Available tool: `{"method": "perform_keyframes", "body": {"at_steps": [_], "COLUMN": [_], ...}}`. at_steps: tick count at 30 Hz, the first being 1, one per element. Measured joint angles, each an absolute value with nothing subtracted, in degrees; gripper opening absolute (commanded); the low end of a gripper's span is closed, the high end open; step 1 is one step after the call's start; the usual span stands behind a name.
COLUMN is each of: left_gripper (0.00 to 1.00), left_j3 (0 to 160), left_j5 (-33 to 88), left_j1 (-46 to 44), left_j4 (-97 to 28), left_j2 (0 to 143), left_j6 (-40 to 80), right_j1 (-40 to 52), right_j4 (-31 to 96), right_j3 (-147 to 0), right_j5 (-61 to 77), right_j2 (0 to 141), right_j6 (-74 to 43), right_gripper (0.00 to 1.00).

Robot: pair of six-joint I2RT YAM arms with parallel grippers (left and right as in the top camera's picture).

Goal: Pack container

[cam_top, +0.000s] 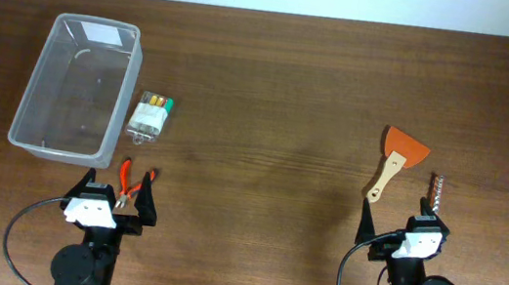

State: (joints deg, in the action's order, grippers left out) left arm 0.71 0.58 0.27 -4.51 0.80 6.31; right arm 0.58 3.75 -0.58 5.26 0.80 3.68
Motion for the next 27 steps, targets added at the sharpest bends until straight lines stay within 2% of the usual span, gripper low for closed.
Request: {"method": "perform_keyframes", "body": {"at_steps": [20, 27], "left_gripper": [0.99, 0.99], "left_j3": [0.7, 2.3], "left_j5": [0.4, -0.9], "left_j1": [0.3, 0.3], "left_j4": [-4.5, -8.6], "left_j2": [0.8, 2.2], "left_j6": [6.3, 9.2], "right_j1": [0.6, 0.6], "right_j4": [3.7, 3.3], "right_j3": [-0.6, -0.6], "right_j5": [5.3, 5.5], "right_j2": [0.8, 0.8], "right_j6": [3.6, -6.2], "right_gripper": [0.99, 0.99]}}
